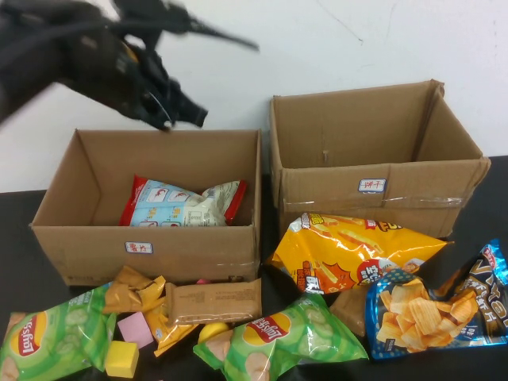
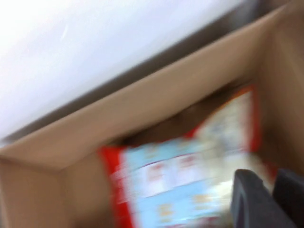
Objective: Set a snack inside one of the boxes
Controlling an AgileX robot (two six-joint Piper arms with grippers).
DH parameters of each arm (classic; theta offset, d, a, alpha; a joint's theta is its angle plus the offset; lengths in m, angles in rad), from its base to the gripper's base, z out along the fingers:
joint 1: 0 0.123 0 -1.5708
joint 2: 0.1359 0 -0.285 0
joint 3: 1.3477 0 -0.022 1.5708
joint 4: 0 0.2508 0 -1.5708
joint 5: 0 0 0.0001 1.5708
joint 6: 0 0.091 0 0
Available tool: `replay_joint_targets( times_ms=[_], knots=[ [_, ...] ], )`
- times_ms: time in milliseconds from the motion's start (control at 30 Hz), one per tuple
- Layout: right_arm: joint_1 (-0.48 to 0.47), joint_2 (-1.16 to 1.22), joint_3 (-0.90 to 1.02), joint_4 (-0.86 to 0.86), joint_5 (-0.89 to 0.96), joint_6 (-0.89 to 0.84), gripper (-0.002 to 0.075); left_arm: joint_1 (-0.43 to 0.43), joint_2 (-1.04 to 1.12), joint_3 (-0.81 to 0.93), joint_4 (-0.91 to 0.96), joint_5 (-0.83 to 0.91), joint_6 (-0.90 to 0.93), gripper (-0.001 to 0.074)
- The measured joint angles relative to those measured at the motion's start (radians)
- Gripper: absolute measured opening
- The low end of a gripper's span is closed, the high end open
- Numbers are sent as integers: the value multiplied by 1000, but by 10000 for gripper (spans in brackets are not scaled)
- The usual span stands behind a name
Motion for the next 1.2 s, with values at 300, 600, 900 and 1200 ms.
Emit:
replay_joint_targets(
  times_ms=[300, 600, 900, 1200],
  knots=[
    [0, 0, 0, 0, 0, 0, -1, 0, -512, 469, -389, -158, 201, 6],
    [0, 0, 0, 0, 0, 0, -1, 2, -977, 857, -426, -182, 203, -1],
    [0, 0, 0, 0, 0, 0, -1, 6, -1492, 1097, -360, -251, 161, -1],
    [0, 0, 0, 0, 0, 0, -1, 136, -1764, 1353, -160, -329, -78, -1]
  ],
)
